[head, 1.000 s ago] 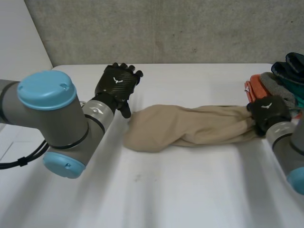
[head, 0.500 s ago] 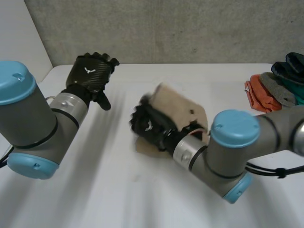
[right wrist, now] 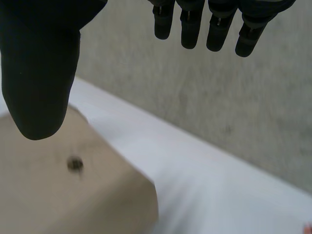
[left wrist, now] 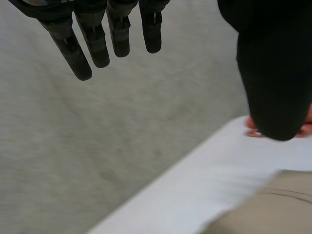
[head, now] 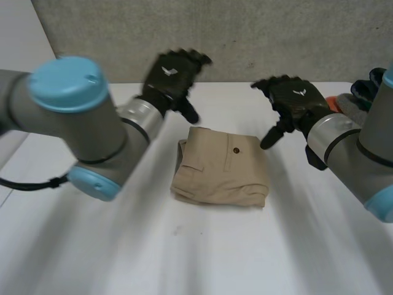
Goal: Fold the laundry.
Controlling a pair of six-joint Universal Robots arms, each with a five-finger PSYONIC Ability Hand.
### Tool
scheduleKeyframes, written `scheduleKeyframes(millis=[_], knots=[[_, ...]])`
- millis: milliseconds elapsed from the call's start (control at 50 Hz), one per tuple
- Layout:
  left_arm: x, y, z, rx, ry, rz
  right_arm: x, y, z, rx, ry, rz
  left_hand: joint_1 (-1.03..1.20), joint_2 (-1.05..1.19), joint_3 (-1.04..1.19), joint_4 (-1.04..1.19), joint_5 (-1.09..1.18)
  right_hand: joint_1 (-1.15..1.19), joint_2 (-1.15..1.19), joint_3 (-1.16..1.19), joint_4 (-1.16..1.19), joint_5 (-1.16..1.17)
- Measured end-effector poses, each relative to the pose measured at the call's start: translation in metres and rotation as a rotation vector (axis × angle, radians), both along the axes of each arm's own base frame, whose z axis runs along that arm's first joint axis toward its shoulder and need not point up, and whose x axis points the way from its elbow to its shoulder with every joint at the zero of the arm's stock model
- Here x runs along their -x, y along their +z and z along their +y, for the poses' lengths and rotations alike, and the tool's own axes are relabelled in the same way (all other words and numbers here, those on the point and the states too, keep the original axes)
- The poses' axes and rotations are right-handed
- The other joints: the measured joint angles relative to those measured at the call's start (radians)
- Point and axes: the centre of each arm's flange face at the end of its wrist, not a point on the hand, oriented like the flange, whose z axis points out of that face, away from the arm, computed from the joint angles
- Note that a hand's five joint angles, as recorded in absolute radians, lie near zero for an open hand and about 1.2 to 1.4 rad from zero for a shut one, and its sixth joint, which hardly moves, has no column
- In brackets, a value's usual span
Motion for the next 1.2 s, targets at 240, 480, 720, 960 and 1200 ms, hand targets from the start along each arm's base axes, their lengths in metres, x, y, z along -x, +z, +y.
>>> scheduleKeyframes(millis=[240,480,720,960,1200], knots=[[0.032,-0.088,0.013,-0.243,-0.066,-0.218,-0.007,-0.059,-0.021,-0.176,0.009,0.106,0.000,0.000,0.000,0.000,0.000,0.000,0.000,0.000,0.000,0.000],[0.005,-0.123,-0.007,-0.176,0.156,-0.508,-0.019,-0.120,-0.033,-0.270,0.042,0.170,-0.011,0.000,0.000,0.000,0.000,-0.014,0.000,0.000,0.000,-0.002],[0.007,-0.083,0.001,-0.097,0.119,-0.492,-0.024,-0.074,-0.031,-0.075,0.025,0.264,-0.025,0.000,0.000,0.000,-0.002,-0.019,0.000,0.000,0.000,-0.001],[0.000,0.033,0.015,0.043,-0.039,-0.214,-0.027,-0.043,0.032,0.139,0.055,0.329,-0.025,0.000,0.000,0.000,-0.003,-0.019,0.000,0.000,0.000,-0.003],[0.001,0.073,0.043,-0.007,-0.416,-0.040,-0.044,-0.119,0.086,0.242,0.156,0.386,-0.025,0.000,0.000,0.000,-0.003,-0.019,0.000,0.000,0.000,-0.003]])
